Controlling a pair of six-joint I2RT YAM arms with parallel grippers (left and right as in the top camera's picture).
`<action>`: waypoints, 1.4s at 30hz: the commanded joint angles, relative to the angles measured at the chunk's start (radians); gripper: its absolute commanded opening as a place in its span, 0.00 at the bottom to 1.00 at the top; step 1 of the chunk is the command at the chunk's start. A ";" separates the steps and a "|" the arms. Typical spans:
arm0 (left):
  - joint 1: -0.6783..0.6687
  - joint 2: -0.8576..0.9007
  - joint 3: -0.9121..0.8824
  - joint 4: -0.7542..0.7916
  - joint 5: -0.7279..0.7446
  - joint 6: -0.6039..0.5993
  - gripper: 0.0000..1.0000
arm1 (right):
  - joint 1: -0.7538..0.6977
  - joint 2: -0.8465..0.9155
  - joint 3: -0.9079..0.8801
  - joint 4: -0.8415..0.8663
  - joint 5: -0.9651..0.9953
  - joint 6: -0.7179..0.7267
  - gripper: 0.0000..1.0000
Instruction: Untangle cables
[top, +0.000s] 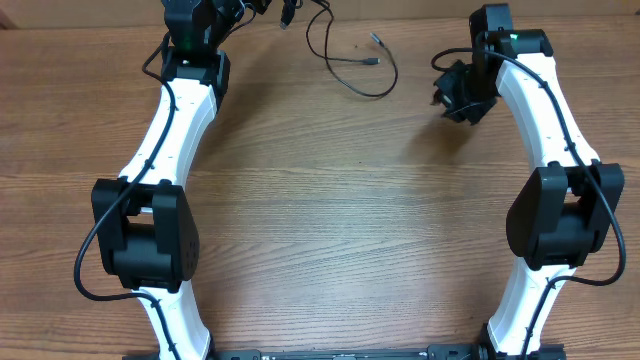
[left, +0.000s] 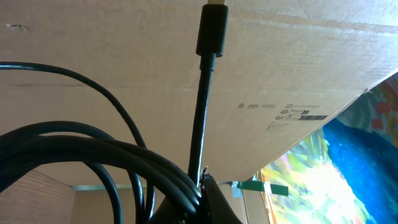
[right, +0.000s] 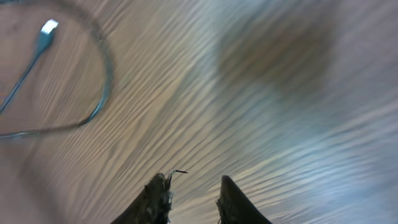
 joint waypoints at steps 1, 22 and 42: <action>-0.002 -0.027 0.023 0.006 -0.009 0.027 0.04 | 0.015 -0.084 -0.001 0.020 -0.225 -0.095 0.30; -0.003 -0.027 0.023 -0.006 0.000 0.084 0.04 | 0.167 -0.138 -0.001 0.312 -0.456 -0.140 0.53; 0.032 -0.027 0.023 -0.006 0.478 0.500 0.04 | 0.168 -0.138 -0.001 0.598 -0.653 -0.273 0.56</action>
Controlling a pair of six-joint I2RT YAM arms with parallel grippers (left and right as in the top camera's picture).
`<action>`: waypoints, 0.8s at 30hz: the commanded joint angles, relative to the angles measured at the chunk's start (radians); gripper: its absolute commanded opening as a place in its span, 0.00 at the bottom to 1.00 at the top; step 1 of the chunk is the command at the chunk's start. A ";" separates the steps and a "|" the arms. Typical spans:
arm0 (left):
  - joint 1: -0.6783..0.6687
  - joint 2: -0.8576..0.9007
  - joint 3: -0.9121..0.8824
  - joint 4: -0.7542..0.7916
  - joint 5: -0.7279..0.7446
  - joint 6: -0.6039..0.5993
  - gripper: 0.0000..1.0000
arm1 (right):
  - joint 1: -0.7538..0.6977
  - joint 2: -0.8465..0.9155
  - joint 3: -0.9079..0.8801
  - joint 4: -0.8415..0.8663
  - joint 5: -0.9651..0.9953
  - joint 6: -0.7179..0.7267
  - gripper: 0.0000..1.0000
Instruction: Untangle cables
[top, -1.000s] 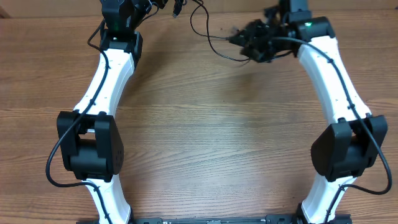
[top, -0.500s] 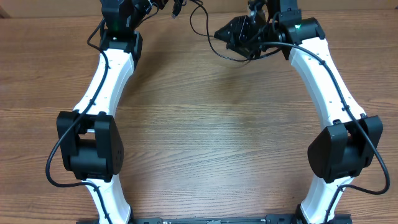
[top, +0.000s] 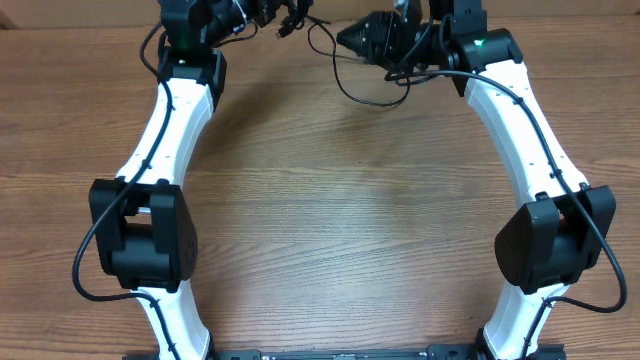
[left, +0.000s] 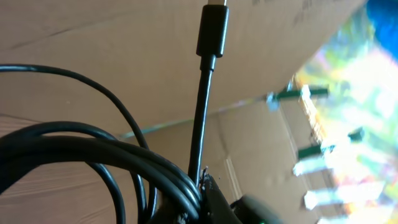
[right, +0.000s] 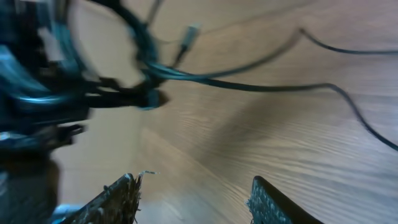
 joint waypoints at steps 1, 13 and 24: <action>0.013 -0.027 0.023 0.011 0.127 0.184 0.04 | -0.005 -0.025 0.003 0.045 -0.097 -0.011 0.56; 0.012 -0.027 0.023 0.066 0.388 0.414 0.04 | -0.002 -0.025 0.003 0.296 0.034 0.488 0.56; 0.010 -0.027 0.023 0.082 0.364 0.343 0.04 | 0.065 -0.014 0.003 0.295 0.144 0.438 0.56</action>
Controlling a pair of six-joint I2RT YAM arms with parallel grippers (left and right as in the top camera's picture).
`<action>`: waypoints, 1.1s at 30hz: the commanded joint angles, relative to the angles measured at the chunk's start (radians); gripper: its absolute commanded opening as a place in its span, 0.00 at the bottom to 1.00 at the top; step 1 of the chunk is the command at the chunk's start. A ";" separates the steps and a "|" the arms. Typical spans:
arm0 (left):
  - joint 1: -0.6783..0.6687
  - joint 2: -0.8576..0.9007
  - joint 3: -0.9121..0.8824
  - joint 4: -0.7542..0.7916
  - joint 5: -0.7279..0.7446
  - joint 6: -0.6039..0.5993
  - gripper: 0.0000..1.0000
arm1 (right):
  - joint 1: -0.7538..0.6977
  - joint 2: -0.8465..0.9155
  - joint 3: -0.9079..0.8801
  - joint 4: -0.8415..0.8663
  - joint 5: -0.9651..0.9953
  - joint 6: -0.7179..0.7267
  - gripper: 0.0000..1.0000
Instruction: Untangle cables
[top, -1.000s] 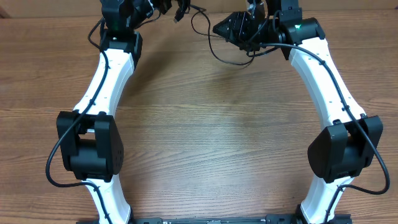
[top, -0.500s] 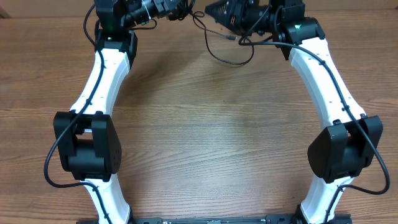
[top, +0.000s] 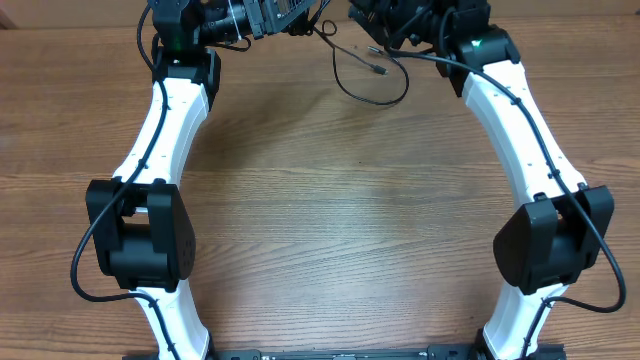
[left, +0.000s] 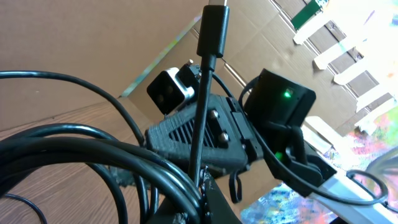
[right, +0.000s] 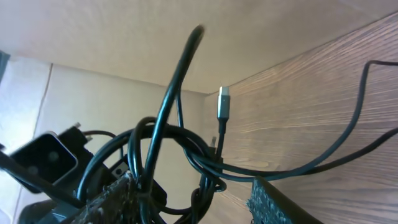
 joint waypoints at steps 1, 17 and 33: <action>0.001 -0.027 0.023 0.010 -0.028 -0.048 0.04 | 0.055 -0.014 0.003 -0.038 0.086 -0.054 0.56; -0.014 -0.027 0.022 -0.162 -0.369 -0.585 0.04 | 0.119 -0.009 0.003 -0.135 0.113 -0.249 0.33; -0.037 -0.027 0.022 -0.335 -0.533 -0.766 0.04 | 0.120 -0.010 0.003 -0.317 0.203 -0.767 0.54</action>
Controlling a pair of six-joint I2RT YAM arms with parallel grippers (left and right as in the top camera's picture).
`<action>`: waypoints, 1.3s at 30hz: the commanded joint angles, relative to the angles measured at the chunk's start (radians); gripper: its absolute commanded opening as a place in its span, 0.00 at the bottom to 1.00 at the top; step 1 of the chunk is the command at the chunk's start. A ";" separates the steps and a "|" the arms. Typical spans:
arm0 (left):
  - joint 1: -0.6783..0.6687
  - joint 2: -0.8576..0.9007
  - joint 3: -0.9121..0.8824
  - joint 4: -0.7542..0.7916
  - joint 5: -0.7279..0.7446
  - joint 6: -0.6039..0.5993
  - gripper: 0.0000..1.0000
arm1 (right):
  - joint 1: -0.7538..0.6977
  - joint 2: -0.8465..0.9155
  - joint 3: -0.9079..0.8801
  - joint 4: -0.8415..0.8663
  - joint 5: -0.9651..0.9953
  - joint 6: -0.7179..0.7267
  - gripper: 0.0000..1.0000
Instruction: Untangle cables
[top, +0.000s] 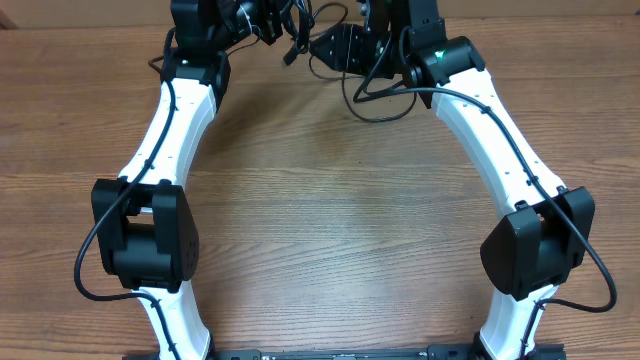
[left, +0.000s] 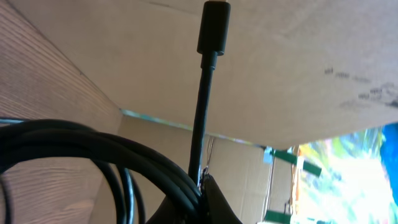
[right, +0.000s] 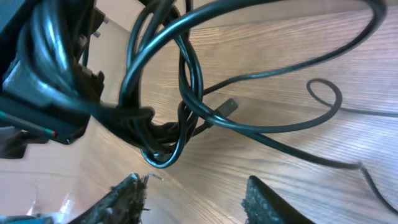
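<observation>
A bundle of black cables (right: 166, 122) hangs coiled at the table's back edge, and my left gripper (left: 202, 186) is shut on it. One stiff cable end with a black plug (left: 213, 28) sticks up past the left fingers. In the overhead view the left gripper (top: 268, 20) holds the bundle aloft. My right gripper (top: 322, 46) faces it from the right, just short of the coils. In the right wrist view the right gripper (right: 193, 182) is open wide and holds nothing, with the bundle's lowest loop just beyond its fingertips. A small plug (right: 227, 106) dangles among the coils.
Loose loops of thin black cable (top: 380, 98) trail from the bundle onto the wooden table (top: 320, 220) under the right arm. A cardboard wall (left: 292, 56) stands behind the table's back edge.
My right gripper has come down and to the left, from the back edge to just beside the held bundle. The left gripper has turned with the bundle, so its view shows cardboard instead of the right arm.
My left gripper held the cable bundle at the back edge at every moment. The right gripper was first over bare table at the far right with its fingers narrowly apart. Then it was wide open near the trailing cable, then at the back edge, and now faces the bundle.
</observation>
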 joint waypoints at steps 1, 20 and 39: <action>-0.006 -0.027 0.022 -0.021 -0.044 -0.054 0.04 | 0.005 -0.010 0.003 0.013 0.038 -0.190 0.58; -0.034 -0.027 0.022 -0.032 -0.032 -0.177 0.04 | 0.049 0.003 0.002 0.182 0.124 -0.315 0.48; 0.068 -0.027 0.022 -0.026 0.215 0.751 1.00 | -0.136 -0.002 0.004 0.208 -0.230 0.206 0.04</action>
